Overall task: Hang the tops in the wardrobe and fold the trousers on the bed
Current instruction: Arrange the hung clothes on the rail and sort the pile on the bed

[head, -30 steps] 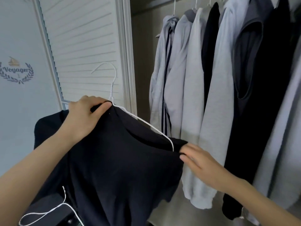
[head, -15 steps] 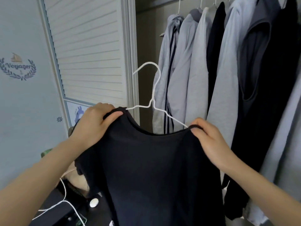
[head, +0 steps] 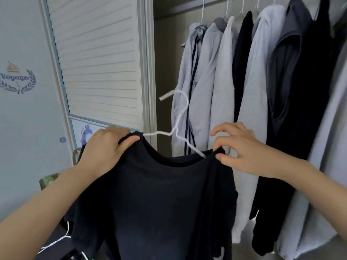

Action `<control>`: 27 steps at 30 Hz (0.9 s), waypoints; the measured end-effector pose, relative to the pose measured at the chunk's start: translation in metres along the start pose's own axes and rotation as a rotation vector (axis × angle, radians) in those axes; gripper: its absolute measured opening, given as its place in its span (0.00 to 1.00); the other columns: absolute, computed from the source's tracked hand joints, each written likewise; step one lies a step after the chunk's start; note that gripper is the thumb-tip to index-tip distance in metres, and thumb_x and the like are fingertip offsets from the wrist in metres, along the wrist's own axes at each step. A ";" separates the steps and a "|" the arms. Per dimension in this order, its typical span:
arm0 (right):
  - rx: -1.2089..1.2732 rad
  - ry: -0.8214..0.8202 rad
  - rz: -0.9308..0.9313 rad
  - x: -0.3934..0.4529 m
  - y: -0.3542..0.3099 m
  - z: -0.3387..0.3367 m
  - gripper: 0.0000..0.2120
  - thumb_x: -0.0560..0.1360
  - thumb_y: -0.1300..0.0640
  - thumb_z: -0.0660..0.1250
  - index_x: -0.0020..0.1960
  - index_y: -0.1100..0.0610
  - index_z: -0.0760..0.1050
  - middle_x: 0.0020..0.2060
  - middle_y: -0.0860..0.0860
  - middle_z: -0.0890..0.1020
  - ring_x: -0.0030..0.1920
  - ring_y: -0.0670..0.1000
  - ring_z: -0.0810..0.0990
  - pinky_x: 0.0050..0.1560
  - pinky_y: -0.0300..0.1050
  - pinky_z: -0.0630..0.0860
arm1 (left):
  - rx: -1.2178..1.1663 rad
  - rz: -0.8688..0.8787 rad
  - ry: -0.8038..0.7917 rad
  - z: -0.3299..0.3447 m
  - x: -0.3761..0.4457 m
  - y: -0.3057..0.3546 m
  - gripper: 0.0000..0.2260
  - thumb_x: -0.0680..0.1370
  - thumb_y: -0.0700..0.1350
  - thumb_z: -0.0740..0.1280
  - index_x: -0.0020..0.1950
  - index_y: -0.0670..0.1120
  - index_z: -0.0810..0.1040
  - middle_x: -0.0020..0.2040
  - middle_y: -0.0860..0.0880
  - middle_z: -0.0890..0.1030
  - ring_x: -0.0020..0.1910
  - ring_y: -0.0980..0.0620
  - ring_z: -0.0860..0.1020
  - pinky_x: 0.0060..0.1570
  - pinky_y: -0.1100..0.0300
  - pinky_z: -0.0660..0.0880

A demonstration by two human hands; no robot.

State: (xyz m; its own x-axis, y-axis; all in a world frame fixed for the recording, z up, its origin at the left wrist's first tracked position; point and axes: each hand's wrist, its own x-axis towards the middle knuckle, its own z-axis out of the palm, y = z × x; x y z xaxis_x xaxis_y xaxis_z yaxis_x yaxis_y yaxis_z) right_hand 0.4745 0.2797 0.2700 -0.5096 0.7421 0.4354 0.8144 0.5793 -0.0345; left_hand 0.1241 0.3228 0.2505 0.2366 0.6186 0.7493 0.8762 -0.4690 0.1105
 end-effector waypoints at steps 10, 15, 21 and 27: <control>0.236 0.317 0.245 -0.010 0.001 0.023 0.13 0.76 0.44 0.62 0.60 0.44 0.72 0.52 0.37 0.78 0.55 0.36 0.75 0.54 0.31 0.70 | -0.295 -0.276 0.133 -0.016 0.006 -0.015 0.18 0.80 0.59 0.61 0.38 0.47 0.73 0.32 0.52 0.75 0.35 0.53 0.73 0.39 0.53 0.71; 0.215 0.366 0.221 -0.002 -0.004 0.021 0.09 0.79 0.55 0.62 0.45 0.54 0.80 0.36 0.49 0.82 0.39 0.50 0.80 0.44 0.38 0.72 | -0.270 -0.216 0.128 -0.016 0.005 -0.011 0.16 0.81 0.57 0.61 0.36 0.52 0.72 0.33 0.52 0.75 0.38 0.55 0.73 0.37 0.56 0.67; 0.654 0.141 0.225 0.004 -0.009 0.009 0.16 0.79 0.51 0.61 0.40 0.61 0.75 0.32 0.54 0.74 0.35 0.49 0.71 0.40 0.42 0.70 | -0.251 -0.128 0.053 -0.014 0.001 -0.011 0.17 0.80 0.57 0.58 0.37 0.47 0.71 0.33 0.49 0.74 0.37 0.54 0.72 0.41 0.55 0.69; 1.215 0.063 0.427 0.004 0.004 0.002 0.19 0.70 0.45 0.68 0.51 0.59 0.83 0.50 0.58 0.84 0.49 0.53 0.83 0.47 0.42 0.81 | -0.474 -0.258 -0.105 -0.006 0.002 -0.030 0.15 0.81 0.53 0.61 0.40 0.45 0.77 0.35 0.50 0.76 0.38 0.55 0.74 0.45 0.62 0.68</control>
State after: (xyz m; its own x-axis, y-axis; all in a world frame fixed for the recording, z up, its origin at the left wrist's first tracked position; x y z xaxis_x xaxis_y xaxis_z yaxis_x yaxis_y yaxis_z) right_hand 0.4754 0.2855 0.2696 -0.2315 0.9459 0.2273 0.1176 0.2591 -0.9587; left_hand 0.0957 0.3342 0.2526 0.1014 0.7993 0.5923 0.6320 -0.5116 0.5821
